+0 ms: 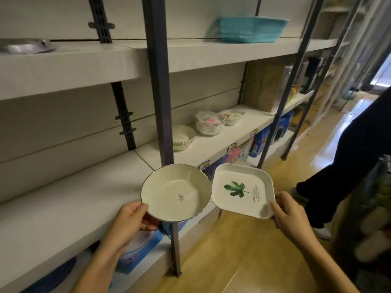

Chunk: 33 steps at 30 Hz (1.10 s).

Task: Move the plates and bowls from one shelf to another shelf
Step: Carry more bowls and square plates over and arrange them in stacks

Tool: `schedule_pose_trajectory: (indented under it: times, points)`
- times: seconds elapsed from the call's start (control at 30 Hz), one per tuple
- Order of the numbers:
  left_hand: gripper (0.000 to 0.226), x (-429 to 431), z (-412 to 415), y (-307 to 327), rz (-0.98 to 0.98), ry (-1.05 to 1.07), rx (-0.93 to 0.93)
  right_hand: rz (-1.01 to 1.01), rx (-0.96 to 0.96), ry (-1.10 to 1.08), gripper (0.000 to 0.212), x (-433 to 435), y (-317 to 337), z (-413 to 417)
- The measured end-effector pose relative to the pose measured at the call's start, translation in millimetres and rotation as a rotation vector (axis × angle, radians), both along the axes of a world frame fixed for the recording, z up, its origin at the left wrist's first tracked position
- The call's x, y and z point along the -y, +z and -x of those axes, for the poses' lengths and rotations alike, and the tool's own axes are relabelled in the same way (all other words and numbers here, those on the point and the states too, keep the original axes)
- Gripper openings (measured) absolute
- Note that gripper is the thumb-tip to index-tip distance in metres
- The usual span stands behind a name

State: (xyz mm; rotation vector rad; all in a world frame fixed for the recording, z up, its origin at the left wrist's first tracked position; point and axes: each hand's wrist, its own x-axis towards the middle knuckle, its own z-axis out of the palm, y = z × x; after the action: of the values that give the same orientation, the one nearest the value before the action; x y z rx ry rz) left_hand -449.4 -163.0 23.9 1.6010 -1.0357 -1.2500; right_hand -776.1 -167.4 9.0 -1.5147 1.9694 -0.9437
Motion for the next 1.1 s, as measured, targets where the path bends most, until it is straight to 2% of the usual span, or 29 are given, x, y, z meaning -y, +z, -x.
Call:
schedule_pose_trajectory:
  times: [0.2,0.53,0.77,0.9,1.1]
  points:
    - [0.024,44.7,62.0,-5.5,0.01,-0.036,0.041,0.016,-0.008,-0.072,0.015,29.6,-5.4,63.7]
    - [0.025,158.3,108.0,-18.6,0.022,0.092,0.02,-0.049,0.017,-0.059,0.021,145.1,-14.1,118.9]
    - [0.021,235.6,114.8,-15.4,0.042,0.228,0.028,-0.11,-0.019,0.105,0.013,265.2,4.8,130.6]
    - [0.023,258.4,115.0,-13.2,0.057,0.357,0.035,-0.106,-0.03,0.225,0.019,322.2,3.3,127.8]
    - [0.029,289.9,119.2,-17.1,0.075,0.588,0.062,-0.114,0.01,0.415,0.018,410.4,0.9,117.5]
